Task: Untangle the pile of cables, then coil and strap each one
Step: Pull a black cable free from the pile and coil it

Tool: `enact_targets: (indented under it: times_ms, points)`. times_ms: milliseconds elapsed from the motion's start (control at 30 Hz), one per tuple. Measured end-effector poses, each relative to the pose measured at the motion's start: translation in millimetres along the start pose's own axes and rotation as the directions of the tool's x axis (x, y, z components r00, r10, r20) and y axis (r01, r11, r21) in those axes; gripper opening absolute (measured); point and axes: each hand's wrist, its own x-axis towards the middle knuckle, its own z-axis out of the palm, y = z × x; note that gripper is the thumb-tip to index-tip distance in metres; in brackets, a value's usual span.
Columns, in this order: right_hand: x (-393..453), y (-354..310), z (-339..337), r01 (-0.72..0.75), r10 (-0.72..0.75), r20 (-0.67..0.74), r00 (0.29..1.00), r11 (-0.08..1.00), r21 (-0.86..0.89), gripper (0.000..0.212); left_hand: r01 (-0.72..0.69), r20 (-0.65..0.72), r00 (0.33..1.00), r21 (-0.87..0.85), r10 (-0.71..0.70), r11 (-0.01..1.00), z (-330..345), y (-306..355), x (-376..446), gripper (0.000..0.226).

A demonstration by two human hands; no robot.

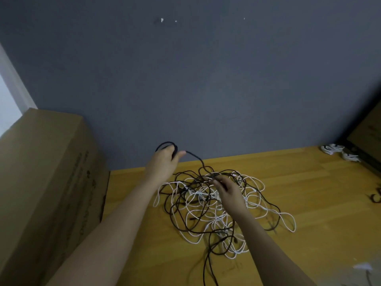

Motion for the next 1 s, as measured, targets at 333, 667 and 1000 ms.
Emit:
enact_targets:
  times_ms: [333,667,1000]
  points:
    - [86,-133,-81,0.068,-0.101,-0.525,0.845,0.994,-0.081,0.034,-0.170,-0.269,0.957,-0.200,0.113,0.965,-79,131,99,0.044]
    - [128,-372,-189,0.498,-0.253,-0.588,0.769,0.813,0.302,0.022,-0.412,-0.329,0.898,-0.391,0.293,0.823,-208,265,166,0.030]
    - [123,-343,-190,0.081,-0.149,-0.330,0.932,0.974,-0.210,0.023,-0.444,-0.236,0.889,-0.247,0.392,0.861,-210,268,158,0.018]
